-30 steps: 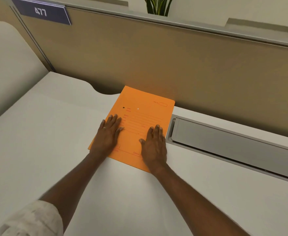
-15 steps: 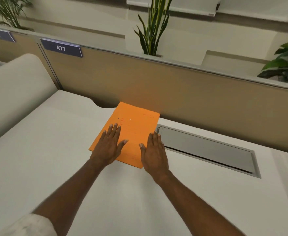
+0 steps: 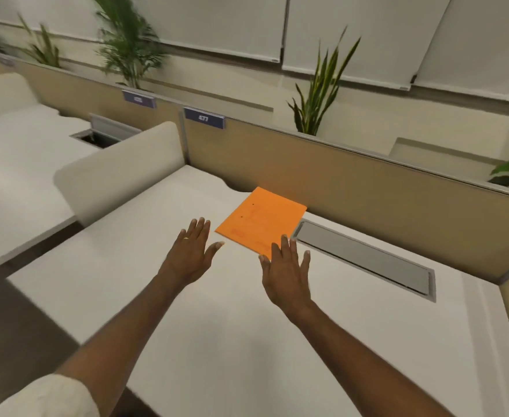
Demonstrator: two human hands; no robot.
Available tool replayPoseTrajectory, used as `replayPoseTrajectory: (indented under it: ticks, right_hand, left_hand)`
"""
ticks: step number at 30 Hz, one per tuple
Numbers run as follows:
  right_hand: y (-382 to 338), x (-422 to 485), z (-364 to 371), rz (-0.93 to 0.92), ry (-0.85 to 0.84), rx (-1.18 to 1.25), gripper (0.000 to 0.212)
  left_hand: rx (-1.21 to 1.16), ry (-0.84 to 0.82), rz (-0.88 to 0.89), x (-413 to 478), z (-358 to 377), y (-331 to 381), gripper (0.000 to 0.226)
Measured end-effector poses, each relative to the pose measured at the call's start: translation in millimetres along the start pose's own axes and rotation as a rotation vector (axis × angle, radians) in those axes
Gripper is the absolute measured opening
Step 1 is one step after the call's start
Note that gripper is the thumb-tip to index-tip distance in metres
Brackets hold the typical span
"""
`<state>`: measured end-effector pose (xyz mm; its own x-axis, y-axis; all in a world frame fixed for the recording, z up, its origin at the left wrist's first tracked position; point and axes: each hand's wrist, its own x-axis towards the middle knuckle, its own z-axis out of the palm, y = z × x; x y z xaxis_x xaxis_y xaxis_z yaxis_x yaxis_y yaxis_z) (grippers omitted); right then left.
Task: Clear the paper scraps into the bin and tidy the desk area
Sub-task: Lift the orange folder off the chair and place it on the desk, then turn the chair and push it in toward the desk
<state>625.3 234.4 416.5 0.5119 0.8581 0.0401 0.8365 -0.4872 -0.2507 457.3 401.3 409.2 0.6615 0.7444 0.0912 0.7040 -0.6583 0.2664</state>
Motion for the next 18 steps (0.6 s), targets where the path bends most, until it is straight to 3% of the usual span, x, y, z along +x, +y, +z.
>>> replayPoseTrajectory:
  ticks: [8, 13, 18]
  right_hand:
    - [-82, -88, 8, -0.157, -0.035, 0.107, 0.069]
    - [-137, -141, 21, -0.262, -0.069, 0.116, 0.070]
    - [-190, -203, 38, -0.298, -0.111, 0.102, 0.069]
  left_hand:
    - [0.084, 0.010, -0.057, -112, -55, -34, 0.117]
    - [0.104, 0.060, -0.149, -181, -63, -63, 0.079]
    - [0.132, 0.021, -0.246, -274, -80, -112, 0.075]
